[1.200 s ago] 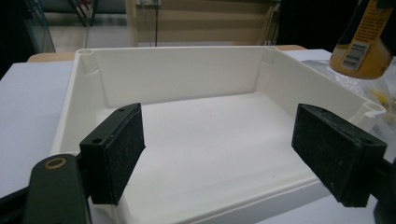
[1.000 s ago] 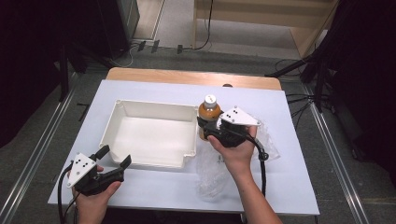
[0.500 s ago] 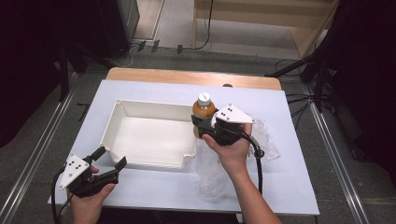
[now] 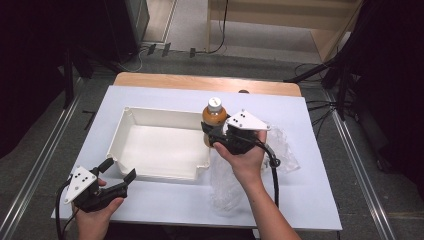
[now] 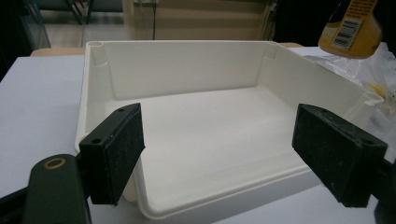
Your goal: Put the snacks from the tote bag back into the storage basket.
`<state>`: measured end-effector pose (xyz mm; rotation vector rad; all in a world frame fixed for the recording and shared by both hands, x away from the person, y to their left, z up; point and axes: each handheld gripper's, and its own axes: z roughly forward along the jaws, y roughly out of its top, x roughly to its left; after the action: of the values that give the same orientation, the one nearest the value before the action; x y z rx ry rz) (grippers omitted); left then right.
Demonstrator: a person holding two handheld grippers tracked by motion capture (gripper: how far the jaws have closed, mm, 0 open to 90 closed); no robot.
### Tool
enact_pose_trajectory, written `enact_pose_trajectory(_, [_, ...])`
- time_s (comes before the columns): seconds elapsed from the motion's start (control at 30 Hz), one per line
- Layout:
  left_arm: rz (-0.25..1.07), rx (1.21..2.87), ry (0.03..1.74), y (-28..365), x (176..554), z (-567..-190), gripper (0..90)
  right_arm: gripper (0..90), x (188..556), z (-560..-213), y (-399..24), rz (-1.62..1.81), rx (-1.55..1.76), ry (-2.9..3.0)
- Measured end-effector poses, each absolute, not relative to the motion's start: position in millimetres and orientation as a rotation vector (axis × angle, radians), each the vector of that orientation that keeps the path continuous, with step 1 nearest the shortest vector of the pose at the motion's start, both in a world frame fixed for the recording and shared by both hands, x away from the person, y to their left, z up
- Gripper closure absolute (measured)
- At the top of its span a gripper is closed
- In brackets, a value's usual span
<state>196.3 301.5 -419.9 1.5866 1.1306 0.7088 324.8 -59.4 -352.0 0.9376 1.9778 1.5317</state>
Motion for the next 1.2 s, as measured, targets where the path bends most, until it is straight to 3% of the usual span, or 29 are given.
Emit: enact_pose_trajectory(1.2, [0.694,1.581,1.111,298,197,-419,17.4,37.2,334,-356,-30,1.55,0.909,2.019])
